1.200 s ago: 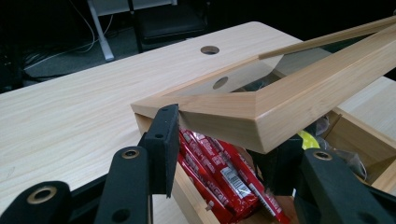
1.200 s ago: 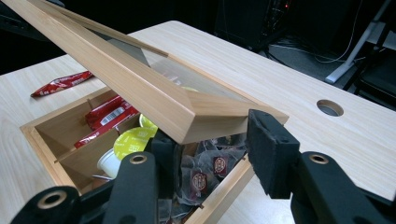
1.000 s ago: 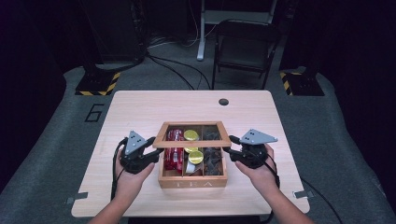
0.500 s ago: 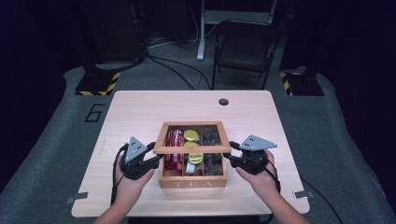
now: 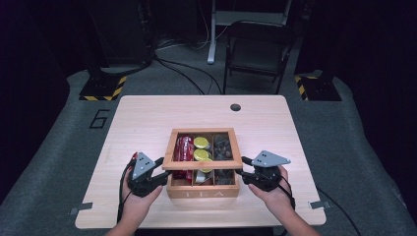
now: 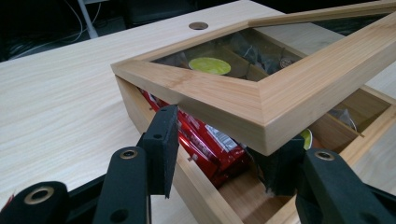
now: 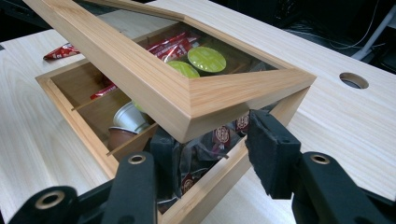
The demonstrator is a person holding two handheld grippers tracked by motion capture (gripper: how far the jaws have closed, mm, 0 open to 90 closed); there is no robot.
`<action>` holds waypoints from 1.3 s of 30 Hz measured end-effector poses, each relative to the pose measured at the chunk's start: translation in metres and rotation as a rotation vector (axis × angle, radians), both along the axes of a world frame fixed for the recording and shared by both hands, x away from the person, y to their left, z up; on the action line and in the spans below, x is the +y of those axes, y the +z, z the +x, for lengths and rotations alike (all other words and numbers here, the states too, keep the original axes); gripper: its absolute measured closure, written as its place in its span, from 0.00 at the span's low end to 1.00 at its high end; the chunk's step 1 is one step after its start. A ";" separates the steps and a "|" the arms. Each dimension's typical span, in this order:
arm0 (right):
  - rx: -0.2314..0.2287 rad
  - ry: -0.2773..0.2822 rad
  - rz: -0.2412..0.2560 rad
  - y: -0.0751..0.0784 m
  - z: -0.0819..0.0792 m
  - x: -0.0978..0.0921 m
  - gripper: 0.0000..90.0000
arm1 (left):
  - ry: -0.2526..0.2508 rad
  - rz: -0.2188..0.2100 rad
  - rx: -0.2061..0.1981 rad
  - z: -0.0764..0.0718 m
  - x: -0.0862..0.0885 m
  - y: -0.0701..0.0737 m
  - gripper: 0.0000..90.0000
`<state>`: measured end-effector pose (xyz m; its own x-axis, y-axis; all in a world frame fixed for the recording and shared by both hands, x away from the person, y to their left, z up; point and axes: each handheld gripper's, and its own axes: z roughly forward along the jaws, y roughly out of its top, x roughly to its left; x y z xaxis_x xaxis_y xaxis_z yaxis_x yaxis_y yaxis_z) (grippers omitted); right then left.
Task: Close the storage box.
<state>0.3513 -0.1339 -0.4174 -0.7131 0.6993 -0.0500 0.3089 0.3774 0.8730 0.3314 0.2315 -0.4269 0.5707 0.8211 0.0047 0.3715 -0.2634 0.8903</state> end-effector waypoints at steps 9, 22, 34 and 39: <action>0.003 -0.005 -0.007 -0.013 -0.008 0.002 0.61 | -0.008 -0.005 -0.007 -0.007 0.001 -0.015 0.59; 0.010 0.008 -0.035 -0.026 -0.013 0.003 0.61 | -0.022 0.016 0.034 -0.008 0.001 -0.028 0.59; 0.051 0.047 -0.020 -0.037 -0.013 0.003 0.61 | -0.023 0.016 0.071 -0.009 0.002 -0.038 0.57; 0.058 0.054 -0.033 -0.040 -0.014 0.003 0.61 | -0.023 0.026 0.096 -0.010 0.002 -0.041 0.55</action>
<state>0.3372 -0.1308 -0.4569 -0.7520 0.6585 -0.0297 0.3370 0.4227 0.8413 0.3218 0.2336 -0.4675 0.5880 0.8083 -0.0298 0.4485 -0.2952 0.8437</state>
